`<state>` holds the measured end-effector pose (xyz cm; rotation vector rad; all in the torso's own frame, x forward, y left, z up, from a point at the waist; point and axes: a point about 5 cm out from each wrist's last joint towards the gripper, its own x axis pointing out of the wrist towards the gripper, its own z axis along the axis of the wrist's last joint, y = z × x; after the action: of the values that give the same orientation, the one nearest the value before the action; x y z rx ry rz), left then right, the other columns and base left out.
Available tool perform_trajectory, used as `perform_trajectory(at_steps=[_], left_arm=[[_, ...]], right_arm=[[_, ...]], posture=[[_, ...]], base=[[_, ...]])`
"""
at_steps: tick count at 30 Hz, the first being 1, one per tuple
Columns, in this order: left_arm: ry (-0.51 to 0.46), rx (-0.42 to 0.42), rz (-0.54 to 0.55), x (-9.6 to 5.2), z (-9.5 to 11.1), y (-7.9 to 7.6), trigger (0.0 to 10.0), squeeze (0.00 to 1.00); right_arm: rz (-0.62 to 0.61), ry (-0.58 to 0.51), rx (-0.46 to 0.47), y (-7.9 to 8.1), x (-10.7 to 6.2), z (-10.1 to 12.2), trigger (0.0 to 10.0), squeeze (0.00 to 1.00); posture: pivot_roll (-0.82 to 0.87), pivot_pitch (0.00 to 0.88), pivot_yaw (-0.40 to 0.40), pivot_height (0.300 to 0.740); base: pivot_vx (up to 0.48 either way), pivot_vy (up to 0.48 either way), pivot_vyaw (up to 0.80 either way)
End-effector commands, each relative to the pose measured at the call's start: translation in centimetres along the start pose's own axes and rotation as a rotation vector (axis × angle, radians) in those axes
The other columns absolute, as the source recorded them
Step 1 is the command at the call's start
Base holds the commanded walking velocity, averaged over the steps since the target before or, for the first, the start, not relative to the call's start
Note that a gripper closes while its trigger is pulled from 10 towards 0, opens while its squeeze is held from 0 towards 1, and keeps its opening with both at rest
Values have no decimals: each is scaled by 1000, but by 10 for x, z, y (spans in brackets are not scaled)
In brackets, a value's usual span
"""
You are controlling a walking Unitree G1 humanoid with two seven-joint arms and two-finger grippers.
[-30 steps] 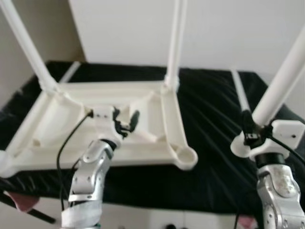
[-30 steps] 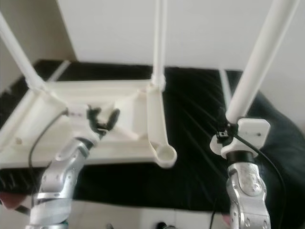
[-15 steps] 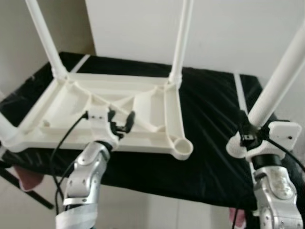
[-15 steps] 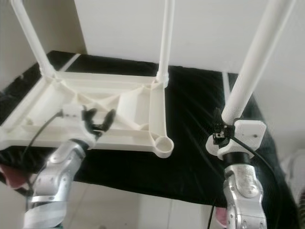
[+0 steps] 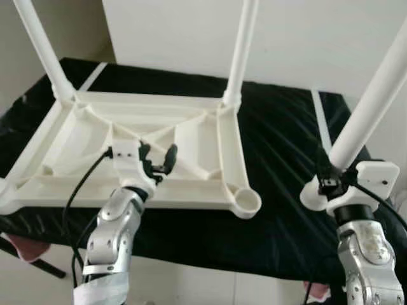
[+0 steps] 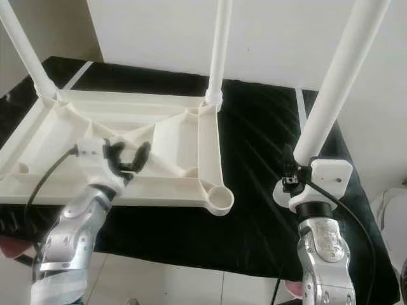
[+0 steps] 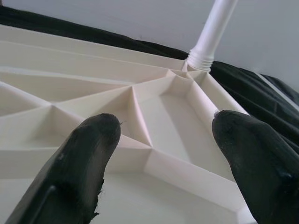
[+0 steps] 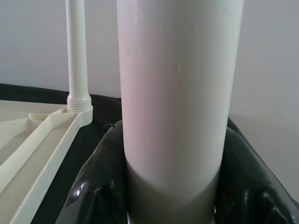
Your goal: Building children table
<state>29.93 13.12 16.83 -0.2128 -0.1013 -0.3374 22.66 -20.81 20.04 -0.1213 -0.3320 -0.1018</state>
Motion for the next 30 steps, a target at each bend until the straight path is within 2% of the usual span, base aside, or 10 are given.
perform_trajectory(at_steps=[1, 22, 30], left_arm=[[15, -20, 1, -2, -2, -1, 10000, 0], [22, -28, 16, -4, -1, 2, 10000, 0], [7, -17, 22, -4, 0, 3, 10000, 0]], right_arm=[[5, -7, -2, -1, -1, 3, 10000, 0], [8, 0, -1, -1, -2, 2, 10000, 0], [10, -4, -3, 0, -2, 4, 10000, 0]], posture=[[-29, 70, -48, 740], [-29, 77, -59, 740], [-35, 85, -63, 740]], base=[[-251, 0, 0], [-271, 0, 0], [0, 0, 0]])
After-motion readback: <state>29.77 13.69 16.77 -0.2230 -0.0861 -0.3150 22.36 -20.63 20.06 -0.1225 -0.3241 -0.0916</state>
